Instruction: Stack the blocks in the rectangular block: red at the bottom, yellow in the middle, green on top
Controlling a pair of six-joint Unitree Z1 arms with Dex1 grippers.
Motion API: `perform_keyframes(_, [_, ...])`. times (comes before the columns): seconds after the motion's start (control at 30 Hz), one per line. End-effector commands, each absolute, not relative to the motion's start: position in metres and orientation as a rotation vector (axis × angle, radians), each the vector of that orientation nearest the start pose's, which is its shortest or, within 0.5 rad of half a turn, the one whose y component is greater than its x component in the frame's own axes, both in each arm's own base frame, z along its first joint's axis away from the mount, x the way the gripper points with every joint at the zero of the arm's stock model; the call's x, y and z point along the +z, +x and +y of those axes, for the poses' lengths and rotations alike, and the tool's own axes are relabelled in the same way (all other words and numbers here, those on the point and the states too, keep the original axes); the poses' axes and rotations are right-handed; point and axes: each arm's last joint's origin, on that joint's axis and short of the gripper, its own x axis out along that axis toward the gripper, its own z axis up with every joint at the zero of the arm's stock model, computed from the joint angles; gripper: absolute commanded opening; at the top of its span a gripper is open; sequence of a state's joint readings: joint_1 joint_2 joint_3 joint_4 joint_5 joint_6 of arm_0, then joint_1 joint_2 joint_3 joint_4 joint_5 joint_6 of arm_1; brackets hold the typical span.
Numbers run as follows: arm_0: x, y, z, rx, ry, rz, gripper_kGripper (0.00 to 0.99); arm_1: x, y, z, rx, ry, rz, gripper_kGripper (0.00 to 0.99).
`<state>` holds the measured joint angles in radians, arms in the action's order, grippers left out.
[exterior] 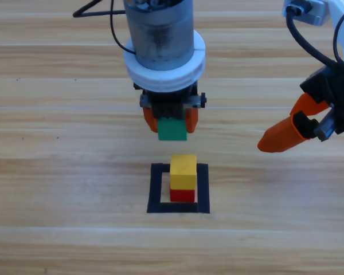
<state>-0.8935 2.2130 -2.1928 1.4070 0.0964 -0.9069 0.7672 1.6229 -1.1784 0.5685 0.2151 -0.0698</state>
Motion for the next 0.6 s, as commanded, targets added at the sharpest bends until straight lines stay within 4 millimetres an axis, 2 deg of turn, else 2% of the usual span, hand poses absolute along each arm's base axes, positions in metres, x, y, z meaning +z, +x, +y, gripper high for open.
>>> perform_keyframes(0.03, [0.283,0.286,-0.364,0.017,0.011,1.439,0.0,0.3,0.222,0.216,0.891,-0.358,1.031,0.979])
perform_keyframes(0.27, [0.272,0.29,-0.369,0.026,0.026,1.446,0.0,0.298,0.224,0.218,0.89,-0.36,1.038,0.979])
perform_keyframes(0.6, [0.271,0.291,-0.37,0.03,0.021,1.447,0.0,0.297,0.224,0.219,0.889,-0.362,1.043,0.979])
